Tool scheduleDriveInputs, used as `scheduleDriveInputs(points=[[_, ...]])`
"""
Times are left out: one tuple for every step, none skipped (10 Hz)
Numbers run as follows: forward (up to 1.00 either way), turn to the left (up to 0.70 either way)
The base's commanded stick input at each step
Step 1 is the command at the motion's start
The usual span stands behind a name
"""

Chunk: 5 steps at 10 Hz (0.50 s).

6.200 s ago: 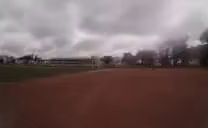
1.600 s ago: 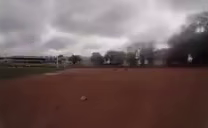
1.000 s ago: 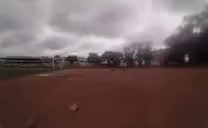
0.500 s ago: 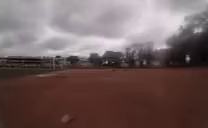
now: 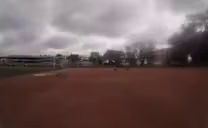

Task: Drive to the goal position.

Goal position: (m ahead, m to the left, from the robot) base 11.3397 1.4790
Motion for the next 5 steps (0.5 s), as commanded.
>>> scheduleDriveInputs(points=[[0.7,0.0],[0.7,0.0],[0.7,0.0],[0.7,0.0],[0.7,0.0]])
